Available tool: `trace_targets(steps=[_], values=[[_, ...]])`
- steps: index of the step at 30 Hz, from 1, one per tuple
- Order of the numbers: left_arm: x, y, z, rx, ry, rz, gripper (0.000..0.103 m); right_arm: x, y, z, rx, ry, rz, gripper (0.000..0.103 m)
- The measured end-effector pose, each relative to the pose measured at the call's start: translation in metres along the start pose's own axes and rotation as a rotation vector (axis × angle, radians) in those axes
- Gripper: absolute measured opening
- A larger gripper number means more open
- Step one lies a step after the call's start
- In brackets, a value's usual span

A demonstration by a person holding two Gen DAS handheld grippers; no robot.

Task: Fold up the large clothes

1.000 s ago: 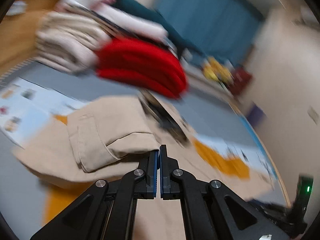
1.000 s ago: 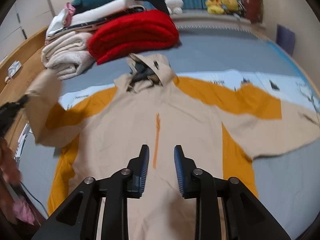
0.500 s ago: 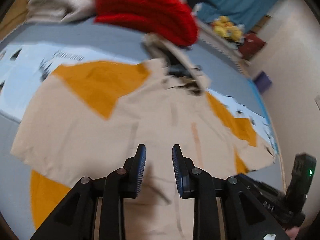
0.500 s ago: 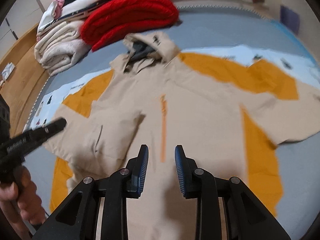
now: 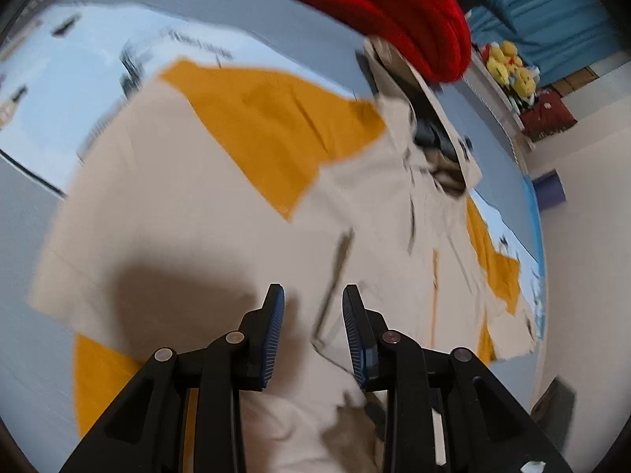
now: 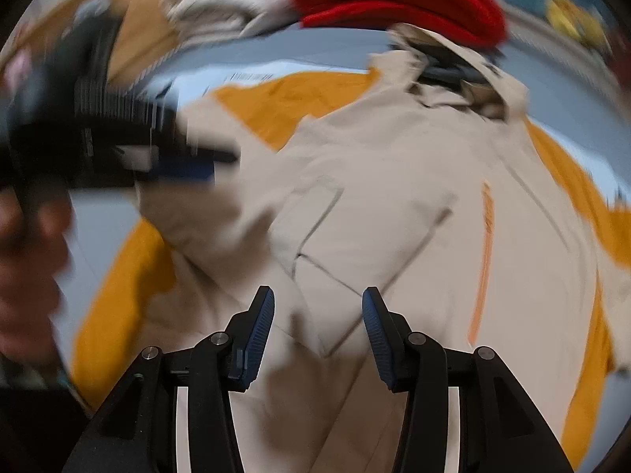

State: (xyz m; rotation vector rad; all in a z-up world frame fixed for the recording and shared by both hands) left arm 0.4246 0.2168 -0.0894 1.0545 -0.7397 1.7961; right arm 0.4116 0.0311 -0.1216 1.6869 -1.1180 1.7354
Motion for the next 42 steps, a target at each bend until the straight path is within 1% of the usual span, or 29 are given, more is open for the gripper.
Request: trace_targets(steps=[3, 4, 5, 6, 7, 8, 9, 10, 11, 12, 13, 14, 16, 20, 22, 24, 26, 27, 31, 32, 33, 34, 36, 38, 39, 40, 42], values=[[0.01, -0.012, -0.013, 0.046, -0.024, 0.051, 0.027, -0.023, -0.001, -0.013, 0.087, 0.147, -0.052, 0.048], [0.013, -0.014, -0.02, 0.054, -0.023, 0.058, 0.027, -0.029, -0.002, -0.013, 0.096, 0.18, -0.067, 0.046], [0.017, -0.018, -0.024, 0.07, -0.025, 0.073, 0.027, -0.032, -0.003, -0.01, 0.089, 0.196, -0.07, 0.032], [0.02, -0.02, -0.027, 0.077, -0.027, 0.081, 0.027, -0.031, -0.007, -0.001, 0.045, 0.189, -0.06, 0.019], [0.023, -0.023, -0.03, 0.088, -0.029, 0.096, 0.027, -0.026, -0.01, 0.009, -0.012, 0.154, -0.039, 0.017], [0.026, -0.026, -0.033, 0.095, -0.03, 0.106, 0.027, -0.019, -0.011, 0.021, -0.072, 0.112, -0.006, 0.012], [0.028, -0.028, -0.034, 0.101, -0.031, 0.116, 0.027, -0.003, -0.013, 0.041, -0.179, 0.048, 0.068, 0.01], [0.03, -0.03, -0.035, 0.104, -0.033, 0.125, 0.027, 0.012, -0.012, 0.06, -0.27, 0.009, 0.134, 0.009], [0.032, -0.031, -0.036, 0.107, -0.037, 0.132, 0.027, 0.026, -0.007, 0.082, -0.379, -0.023, 0.209, 0.009], [0.035, -0.032, -0.038, 0.109, -0.042, 0.136, 0.027, 0.037, 0.0, 0.103, -0.483, -0.04, 0.261, 0.009], [0.035, -0.032, -0.038, 0.112, -0.045, 0.14, 0.027, 0.043, 0.007, 0.122, -0.573, -0.046, 0.288, 0.009], [0.035, -0.032, -0.04, 0.112, -0.046, 0.138, 0.027, 0.046, 0.015, 0.141, -0.659, -0.041, 0.292, 0.008], [0.031, -0.032, -0.037, 0.105, -0.053, 0.128, 0.027, 0.042, 0.03, 0.174, -0.802, -0.03, 0.272, 0.009], [0.024, -0.032, -0.035, 0.099, -0.061, 0.102, 0.027, 0.009, 0.051, 0.22, -0.987, -0.177, 0.148, 0.012], [0.02, -0.033, -0.036, 0.109, -0.06, 0.089, 0.027, -0.002, 0.059, 0.237, -1.059, -0.233, 0.117, 0.019], [0.018, -0.033, -0.04, 0.124, -0.065, 0.085, 0.027, -0.015, 0.061, 0.248, -1.092, -0.304, 0.089, 0.035], [0.017, -0.034, -0.044, 0.139, -0.063, 0.083, 0.027, -0.026, 0.062, 0.255, -1.111, -0.383, 0.065, 0.036], [0.017, -0.035, -0.045, 0.142, -0.061, 0.082, 0.027, -0.029, 0.06, 0.259, -1.112, -0.407, 0.063, 0.036], [0.016, -0.038, -0.047, 0.154, -0.061, 0.084, 0.027, -0.044, 0.059, 0.269, -1.115, -0.444, 0.046, 0.036], [0.016, -0.038, -0.048, 0.157, -0.061, 0.084, 0.027, -0.046, 0.056, 0.271, -1.112, -0.446, 0.04, 0.032], [0.016, -0.039, -0.048, 0.159, -0.063, 0.085, 0.027, -0.047, 0.054, 0.273, -1.111, -0.435, 0.04, 0.021], [0.017, -0.04, -0.048, 0.16, -0.065, 0.085, 0.027, -0.043, 0.058, 0.274, -1.109, -0.423, 0.045, 0.018], [0.016, -0.04, -0.049, 0.16, -0.075, 0.084, 0.027, -0.027, 0.058, 0.271, -1.098, -0.387, 0.096, 0.011], [0.014, -0.04, -0.048, 0.155, -0.077, 0.077, 0.027, 0.002, 0.063, 0.268, -1.08, -0.311, 0.169, 0.009], [0.012, -0.04, -0.047, 0.148, -0.077, 0.071, 0.027, 0.022, 0.063, 0.267, -1.065, -0.254, 0.235, 0.009], [0.011, -0.039, -0.046, 0.141, -0.079, 0.066, 0.027, 0.035, 0.064, 0.268, -1.054, -0.215, 0.277, 0.009], [0.005, -0.038, -0.042, 0.119, -0.088, 0.044, 0.027, 0.049, 0.067, 0.274, -1.051, -0.146, 0.316, 0.009]])
Point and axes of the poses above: each gripper's, at about its wrist camera, not at the fingertips, and x roughly against the way its jaws point, z to its right, y to its underside, the point moved 2 cm from there along -x, roughly the way its jaws point, and after that the axes turned 15 degrees about -z, right-handed, at the moved point
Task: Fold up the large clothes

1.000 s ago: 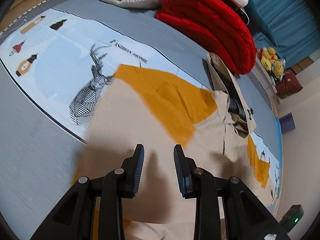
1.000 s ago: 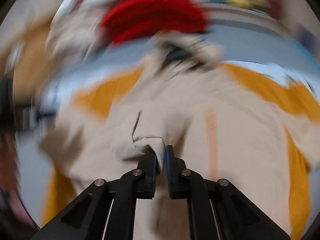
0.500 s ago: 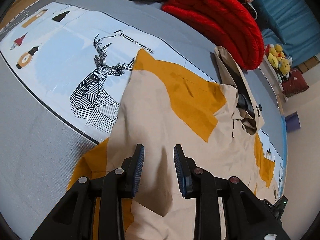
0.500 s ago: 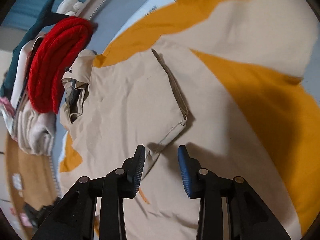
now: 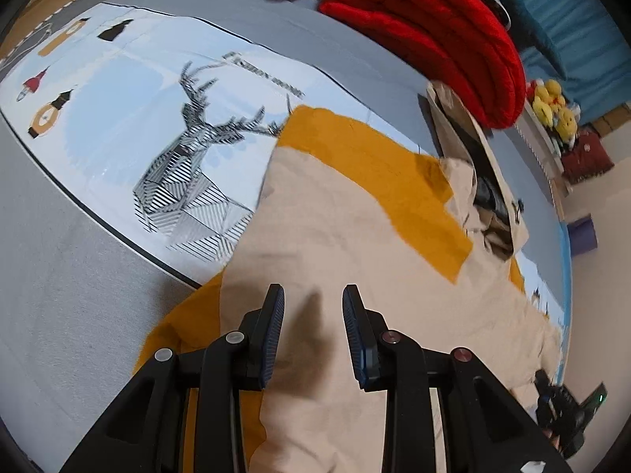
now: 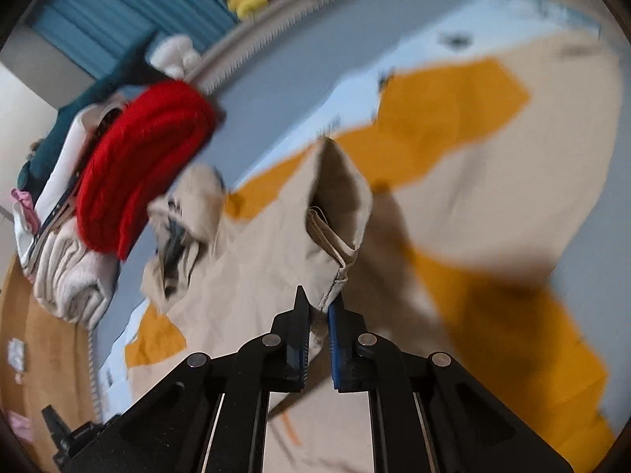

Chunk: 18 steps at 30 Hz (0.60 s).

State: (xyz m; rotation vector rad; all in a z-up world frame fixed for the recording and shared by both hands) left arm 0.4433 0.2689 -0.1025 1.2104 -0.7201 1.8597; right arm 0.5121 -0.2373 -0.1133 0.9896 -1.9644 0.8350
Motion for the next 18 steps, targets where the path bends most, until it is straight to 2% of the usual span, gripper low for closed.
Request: trace_targets(steps=[2, 5, 7, 11, 14, 16, 18], values=[[-0.014, 0.003, 0.006, -0.027, -0.01, -0.051, 0.027, -0.003, -0.007, 0.01, -0.018, 0.045, -0.02, 0.009], [-0.035, 0.009, 0.005, -0.032, -0.022, -0.117, 0.027, -0.025, -0.012, 0.036, -0.116, 0.095, -0.136, 0.014], [-0.047, 0.011, 0.002, -0.026, -0.044, -0.151, 0.027, -0.028, -0.014, 0.047, -0.158, 0.108, -0.166, 0.018], [-0.062, 0.013, -0.008, 0.006, -0.125, -0.184, 0.027, -0.006, -0.018, 0.041, -0.135, 0.152, -0.069, 0.029], [-0.058, 0.016, 0.002, -0.041, -0.173, -0.165, 0.027, 0.01, -0.021, 0.035, -0.086, 0.194, 0.018, 0.033], [-0.058, 0.017, 0.004, -0.045, -0.181, -0.163, 0.027, 0.011, -0.026, 0.034, -0.075, 0.174, 0.02, 0.037], [-0.058, 0.019, 0.008, -0.038, -0.166, -0.167, 0.027, -0.001, -0.029, 0.031, -0.044, 0.102, -0.043, 0.037]])
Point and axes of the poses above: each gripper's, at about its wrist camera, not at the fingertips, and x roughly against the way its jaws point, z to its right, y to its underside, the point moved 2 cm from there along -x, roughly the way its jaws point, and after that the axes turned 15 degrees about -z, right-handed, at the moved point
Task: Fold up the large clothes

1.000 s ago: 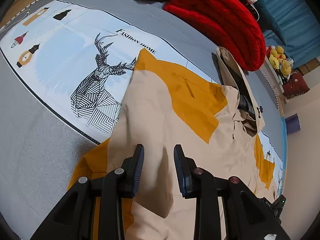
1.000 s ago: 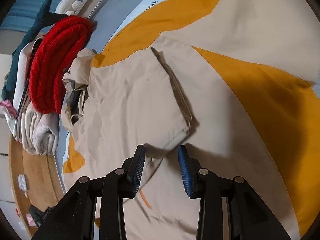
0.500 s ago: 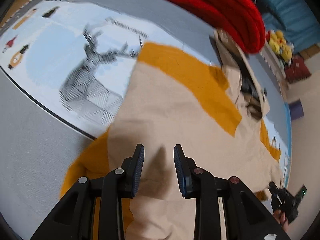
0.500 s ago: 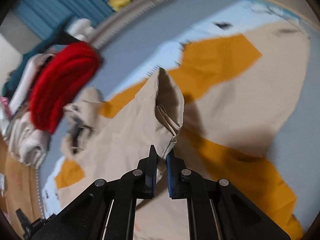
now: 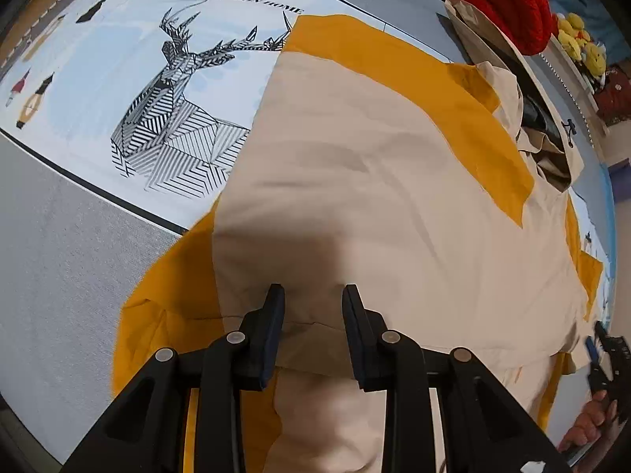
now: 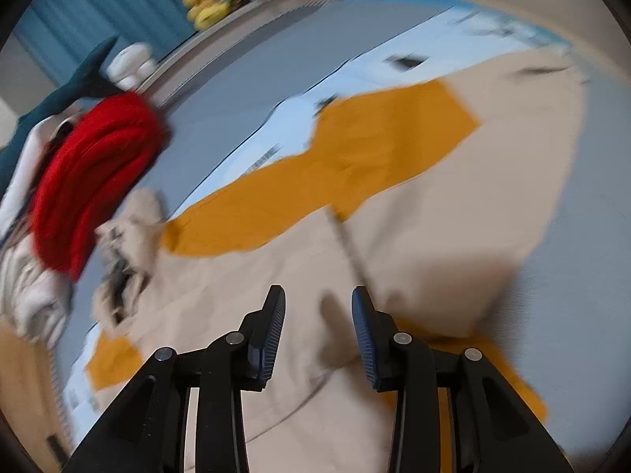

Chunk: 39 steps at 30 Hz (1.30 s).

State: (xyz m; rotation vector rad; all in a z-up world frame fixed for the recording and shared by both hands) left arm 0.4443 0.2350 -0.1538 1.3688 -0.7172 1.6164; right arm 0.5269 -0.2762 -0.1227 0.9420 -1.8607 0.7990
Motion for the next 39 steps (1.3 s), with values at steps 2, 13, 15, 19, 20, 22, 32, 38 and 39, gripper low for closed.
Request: trace_targets(steps=[2, 13, 15, 19, 20, 22, 32, 38, 39], values=[[0.001, 0.001, 0.002, -0.007, 0.002, 0.0, 0.027, -0.02, -0.003, -0.004, 0.026, -0.054, -0.102, 0.037], [0.005, 0.026, 0.048, -0.198, -0.015, 0.033, 0.027, -0.042, -0.004, -0.01, 0.121, 0.043, -0.214, 0.037], [-0.012, 0.027, 0.046, -0.194, -0.017, -0.018, 0.029, -0.05, -0.001, -0.002, 0.112, 0.064, -0.275, 0.037], [-0.028, 0.028, 0.038, -0.165, -0.07, -0.054, 0.028, -0.044, 0.001, 0.016, 0.076, 0.066, -0.301, 0.037], [-0.024, 0.03, 0.04, -0.167, -0.083, -0.042, 0.028, -0.038, 0.0, 0.017, 0.084, 0.074, -0.29, 0.037], [-0.009, 0.037, 0.048, -0.185, -0.075, 0.007, 0.028, -0.027, -0.002, 0.022, 0.089, 0.092, -0.268, 0.037], [0.014, 0.087, 0.105, -0.337, -0.054, 0.105, 0.028, 0.037, -0.027, 0.081, 0.068, 0.087, -0.13, 0.037], [0.01, 0.095, 0.125, -0.398, -0.04, 0.097, 0.028, 0.078, -0.066, 0.141, 0.01, 0.049, 0.0, 0.034], [0.01, 0.096, 0.129, -0.402, -0.039, 0.096, 0.028, 0.084, -0.074, 0.154, -0.01, 0.046, 0.027, 0.029]])
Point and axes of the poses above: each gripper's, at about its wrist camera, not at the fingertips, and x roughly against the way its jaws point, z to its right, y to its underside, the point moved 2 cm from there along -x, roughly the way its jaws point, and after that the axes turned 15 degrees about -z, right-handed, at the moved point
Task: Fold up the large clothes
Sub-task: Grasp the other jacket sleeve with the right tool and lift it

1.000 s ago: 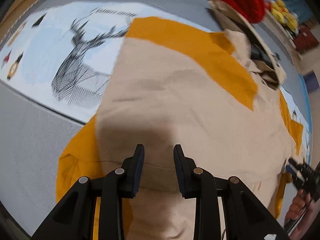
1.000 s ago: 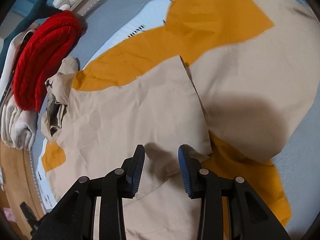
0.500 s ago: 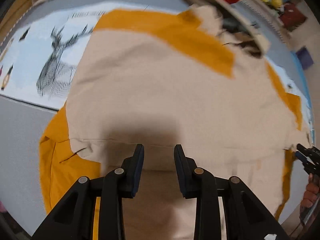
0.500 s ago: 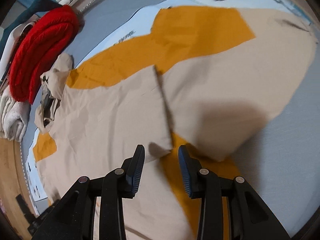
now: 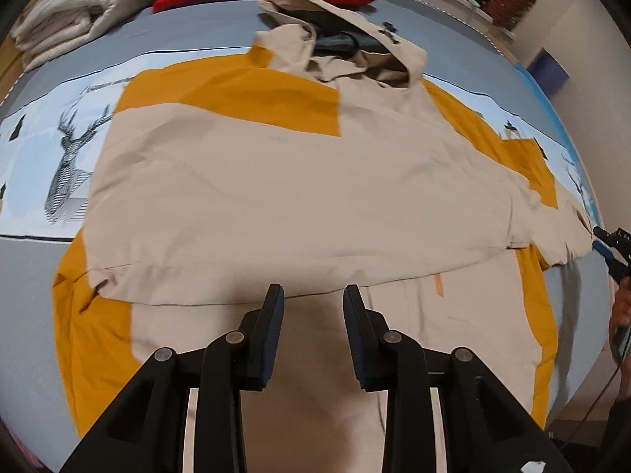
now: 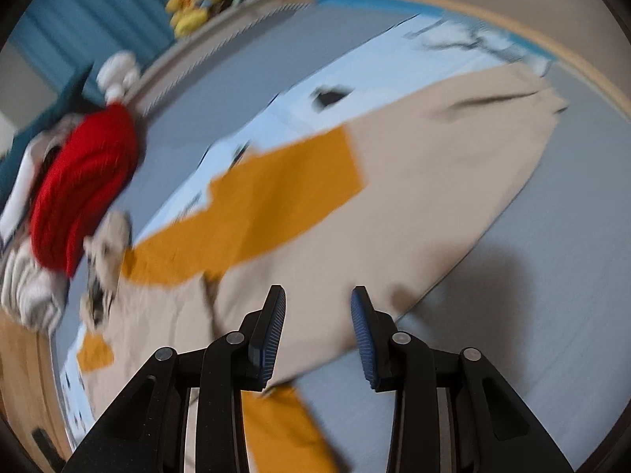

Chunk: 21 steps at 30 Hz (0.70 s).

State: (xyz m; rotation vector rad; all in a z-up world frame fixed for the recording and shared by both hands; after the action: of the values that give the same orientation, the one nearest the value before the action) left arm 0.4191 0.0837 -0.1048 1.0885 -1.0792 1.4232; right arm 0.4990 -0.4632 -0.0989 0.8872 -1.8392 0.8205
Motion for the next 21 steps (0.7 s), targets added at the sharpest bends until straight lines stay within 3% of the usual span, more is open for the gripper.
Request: trace_targets(steps=[2, 7, 13, 18, 21], values=[[-0.003, -0.003, 0.003, -0.005, 0.001, -0.003, 0.028, 0.01, -0.017, 0.029, -0.043, -0.008, 0.049, 0.023], [-0.008, -0.01, 0.001, -0.003, 0.004, -0.012, 0.028, 0.02, -0.054, 0.105, -0.147, 0.016, 0.129, 0.022], [-0.02, -0.018, -0.003, 0.006, 0.008, -0.039, 0.028, 0.0, -0.088, 0.176, -0.253, -0.009, 0.119, 0.023], [-0.027, -0.022, -0.005, 0.011, 0.003, -0.052, 0.028, -0.03, -0.102, 0.214, -0.358, -0.014, 0.087, 0.024], [-0.029, -0.023, -0.004, 0.013, 0.005, -0.055, 0.028, -0.036, -0.108, 0.225, -0.384, -0.061, 0.115, 0.024]])
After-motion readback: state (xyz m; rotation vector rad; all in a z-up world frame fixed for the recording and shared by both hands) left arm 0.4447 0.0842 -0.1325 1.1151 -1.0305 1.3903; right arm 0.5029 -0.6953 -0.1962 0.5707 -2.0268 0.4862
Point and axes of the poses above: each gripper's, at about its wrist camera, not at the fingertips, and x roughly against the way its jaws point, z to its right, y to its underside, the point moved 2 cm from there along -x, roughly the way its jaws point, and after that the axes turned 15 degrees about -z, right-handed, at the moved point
